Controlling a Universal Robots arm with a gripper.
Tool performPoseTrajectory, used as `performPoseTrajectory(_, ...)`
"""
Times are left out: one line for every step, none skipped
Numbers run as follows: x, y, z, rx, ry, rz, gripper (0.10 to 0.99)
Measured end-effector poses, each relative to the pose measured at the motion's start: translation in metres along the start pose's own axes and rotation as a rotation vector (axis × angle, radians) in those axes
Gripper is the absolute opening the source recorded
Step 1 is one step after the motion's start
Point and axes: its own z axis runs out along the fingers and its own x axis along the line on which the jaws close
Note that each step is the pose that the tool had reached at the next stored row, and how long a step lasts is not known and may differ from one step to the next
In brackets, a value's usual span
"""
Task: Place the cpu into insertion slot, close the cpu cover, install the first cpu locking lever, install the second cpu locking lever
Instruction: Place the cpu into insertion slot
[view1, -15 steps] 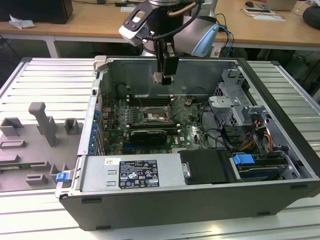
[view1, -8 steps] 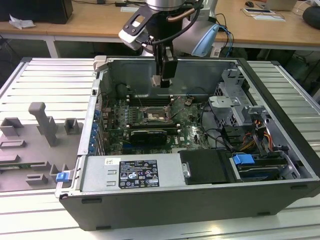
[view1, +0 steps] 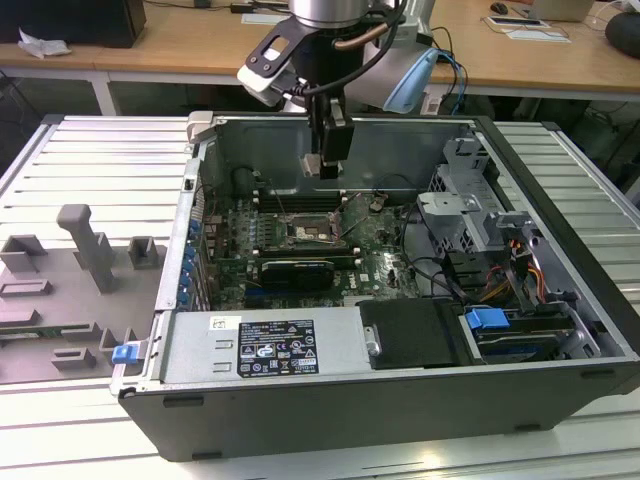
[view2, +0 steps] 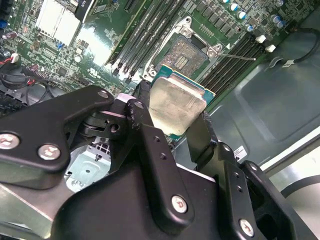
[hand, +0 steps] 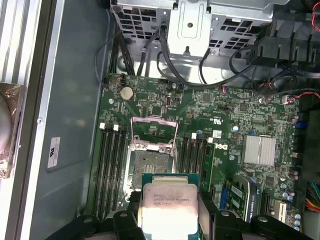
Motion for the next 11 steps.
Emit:
performPoseTrajectory(0.0000,-0.0001,0.0004,0.000,0.0000,0.000,0.533)
performPoseTrajectory(0.0000,-0.0003,0.0008,0.000,0.0001,0.000,0.533)
performPoseTrajectory(0.0000,-0.0003,0.0013,0.000,0.0001,0.000,0.533)
performPoseTrajectory(0.0000,-0.0004,0.0018,0.000,0.0001,0.000,0.533)
performPoseTrajectory(0.0000,-0.0005,0.0024,0.000,0.0001,0.000,0.533)
performPoseTrajectory(0.0000,-0.0005,0.0028,0.000,0.0001,0.000,0.533)
performPoseTrajectory(0.0000,-0.0006,0.0036,0.001,0.0002,0.000,0.533)
performPoseTrajectory(0.0000,-0.0008,0.0049,0.001,0.0002,0.000,0.533)
performPoseTrajectory(-0.0001,-0.0009,0.0057,0.002,0.0002,0.000,0.533)
performPoseTrajectory(-0.0001,-0.0010,0.0067,0.003,0.0004,0.000,0.533)
performPoseTrajectory(-0.0001,-0.0010,0.0075,0.003,0.0004,0.000,0.533)
